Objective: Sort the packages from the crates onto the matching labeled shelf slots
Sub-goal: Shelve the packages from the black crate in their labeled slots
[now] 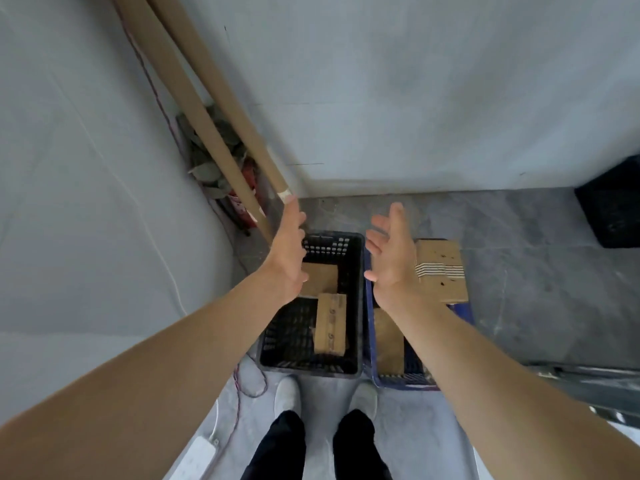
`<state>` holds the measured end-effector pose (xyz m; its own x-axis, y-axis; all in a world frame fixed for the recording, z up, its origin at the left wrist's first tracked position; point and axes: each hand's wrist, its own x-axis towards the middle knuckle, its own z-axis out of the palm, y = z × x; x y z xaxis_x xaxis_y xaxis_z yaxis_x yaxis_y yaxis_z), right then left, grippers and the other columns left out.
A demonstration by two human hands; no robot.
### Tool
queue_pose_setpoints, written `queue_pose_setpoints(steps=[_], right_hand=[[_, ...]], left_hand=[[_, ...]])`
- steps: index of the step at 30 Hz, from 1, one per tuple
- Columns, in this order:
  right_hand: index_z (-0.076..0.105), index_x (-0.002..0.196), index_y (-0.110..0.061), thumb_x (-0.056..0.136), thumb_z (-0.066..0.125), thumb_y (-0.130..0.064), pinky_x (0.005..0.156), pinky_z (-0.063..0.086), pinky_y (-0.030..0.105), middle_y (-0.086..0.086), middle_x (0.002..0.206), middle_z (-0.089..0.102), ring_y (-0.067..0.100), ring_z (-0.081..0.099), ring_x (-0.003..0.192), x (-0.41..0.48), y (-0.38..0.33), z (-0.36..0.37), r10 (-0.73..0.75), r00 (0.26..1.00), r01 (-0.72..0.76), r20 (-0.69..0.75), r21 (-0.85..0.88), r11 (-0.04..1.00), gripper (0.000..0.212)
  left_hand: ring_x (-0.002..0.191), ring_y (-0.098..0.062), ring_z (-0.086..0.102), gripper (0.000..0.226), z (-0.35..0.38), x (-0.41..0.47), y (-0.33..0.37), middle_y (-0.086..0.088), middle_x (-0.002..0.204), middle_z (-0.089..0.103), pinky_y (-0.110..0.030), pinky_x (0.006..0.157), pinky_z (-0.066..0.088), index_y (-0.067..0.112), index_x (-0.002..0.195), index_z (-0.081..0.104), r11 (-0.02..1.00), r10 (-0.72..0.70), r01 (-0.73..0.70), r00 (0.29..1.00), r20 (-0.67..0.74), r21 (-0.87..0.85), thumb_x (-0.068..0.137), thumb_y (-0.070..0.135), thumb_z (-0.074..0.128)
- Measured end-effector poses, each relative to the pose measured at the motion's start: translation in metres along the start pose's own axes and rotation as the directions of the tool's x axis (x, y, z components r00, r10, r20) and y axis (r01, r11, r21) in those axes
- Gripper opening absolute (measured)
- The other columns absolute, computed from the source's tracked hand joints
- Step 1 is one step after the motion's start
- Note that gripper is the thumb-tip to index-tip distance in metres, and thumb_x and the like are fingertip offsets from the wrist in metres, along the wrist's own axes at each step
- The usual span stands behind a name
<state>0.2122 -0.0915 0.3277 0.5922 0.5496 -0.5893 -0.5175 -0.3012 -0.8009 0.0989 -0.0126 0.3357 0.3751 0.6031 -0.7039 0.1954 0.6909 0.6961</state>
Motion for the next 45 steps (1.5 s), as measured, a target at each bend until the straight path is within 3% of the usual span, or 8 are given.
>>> queue_pose_setpoints(steps=[13, 19, 23, 30, 35, 37, 41, 45], right_hand=[[0.052, 0.150, -0.026, 0.104, 0.036, -0.064, 0.120, 0.026, 0.055, 0.001, 0.156, 0.049, 0.019, 0.045, 0.141, 0.170, 0.228, -0.041, 0.295, 0.955, -0.298, -0.041, -0.139, 0.944, 0.062], [0.060, 0.099, -0.035, 0.105, 0.035, -0.063, 0.102, 0.034, 0.047, -0.011, 0.096, 0.059, 0.005, 0.052, 0.087, 0.231, 0.320, -0.057, 0.377, 0.918, -0.395, -0.123, -0.213, 0.893, 0.038], [0.056, 0.088, -0.036, 0.107, 0.037, -0.058, 0.092, 0.032, 0.043, -0.014, 0.086, 0.052, 0.003, 0.048, 0.078, 0.259, 0.360, -0.058, 0.400, 0.905, -0.424, -0.144, -0.217, 0.879, 0.035], [0.058, 0.099, -0.045, 0.104, 0.042, -0.061, 0.098, 0.042, 0.039, -0.014, 0.105, 0.065, 0.005, 0.058, 0.100, 0.295, 0.416, -0.062, 0.336, 0.925, -0.369, -0.176, -0.220, 0.903, 0.024], [0.067, 0.115, -0.041, 0.091, 0.045, -0.076, 0.104, 0.049, 0.049, -0.006, 0.114, 0.072, 0.019, 0.066, 0.112, 0.305, 0.434, -0.062, 0.369, 0.916, -0.396, -0.156, -0.210, 0.894, 0.048], [0.069, 0.119, -0.033, 0.099, 0.045, -0.067, 0.098, 0.050, 0.043, -0.002, 0.114, 0.073, 0.020, 0.067, 0.111, 0.306, 0.435, -0.063, 0.393, 0.908, -0.416, -0.147, -0.198, 0.887, 0.046], [0.072, 0.118, -0.028, 0.100, 0.043, -0.067, 0.096, 0.051, 0.042, 0.000, 0.111, 0.074, 0.022, 0.068, 0.107, 0.307, 0.434, -0.062, 0.411, 0.900, -0.434, -0.144, -0.216, 0.875, 0.051], [0.073, 0.117, -0.031, 0.088, 0.045, -0.079, 0.102, 0.052, 0.048, 0.001, 0.111, 0.075, 0.024, 0.069, 0.108, 0.305, 0.430, -0.059, 0.410, 0.899, -0.435, -0.154, -0.221, 0.873, 0.063]], left_hand=[[0.151, -0.025, 0.021, 0.079, -0.036, 0.189, -0.189, 0.003, 0.166, 0.022, -0.053, 0.121, 0.011, 0.037, 0.158, 0.025, 0.966, -0.249, 0.256, 0.961, -0.118, 0.040, 0.092, 0.080, 0.018], [0.152, -0.027, 0.022, 0.084, -0.047, 0.260, -0.263, -0.002, 0.166, 0.023, -0.054, 0.121, 0.011, 0.029, 0.159, 0.025, 0.927, -0.359, 0.371, 0.920, -0.156, 0.056, 0.092, 0.080, 0.019], [0.150, -0.027, 0.027, 0.075, -0.052, 0.296, -0.299, -0.004, 0.163, 0.030, -0.051, 0.120, 0.016, 0.025, 0.156, 0.033, 0.926, -0.362, 0.374, 0.919, -0.158, 0.055, 0.098, 0.070, 0.019], [0.150, -0.029, 0.026, 0.084, -0.059, 0.347, -0.340, -0.003, 0.164, 0.029, -0.057, 0.120, 0.013, 0.029, 0.157, 0.029, 0.881, -0.460, 0.472, 0.872, -0.168, 0.041, 0.091, 0.080, 0.022], [0.144, -0.029, 0.037, 0.076, -0.057, 0.359, -0.350, -0.004, 0.159, 0.038, -0.055, 0.115, 0.024, 0.029, 0.157, 0.029, 0.856, -0.512, 0.516, 0.852, -0.106, 0.016, 0.096, 0.074, 0.018], [0.136, -0.026, 0.045, 0.076, -0.055, 0.361, -0.350, -0.004, 0.157, 0.041, -0.051, 0.103, 0.034, 0.027, 0.158, 0.027, 0.853, -0.520, 0.521, 0.851, -0.077, 0.006, 0.097, 0.072, 0.017], [0.086, -0.013, 0.055, 0.076, -0.056, 0.364, -0.351, -0.004, 0.145, 0.053, -0.043, 0.076, 0.038, 0.026, 0.153, 0.036, 0.860, -0.507, 0.510, 0.859, -0.073, 0.023, 0.097, 0.073, 0.017], [0.083, -0.013, 0.055, 0.069, -0.057, 0.365, -0.353, 0.005, 0.098, 0.060, -0.042, 0.073, 0.037, 0.029, 0.137, 0.049, 0.856, -0.513, 0.517, 0.850, -0.115, 0.003, 0.096, 0.075, 0.016]])
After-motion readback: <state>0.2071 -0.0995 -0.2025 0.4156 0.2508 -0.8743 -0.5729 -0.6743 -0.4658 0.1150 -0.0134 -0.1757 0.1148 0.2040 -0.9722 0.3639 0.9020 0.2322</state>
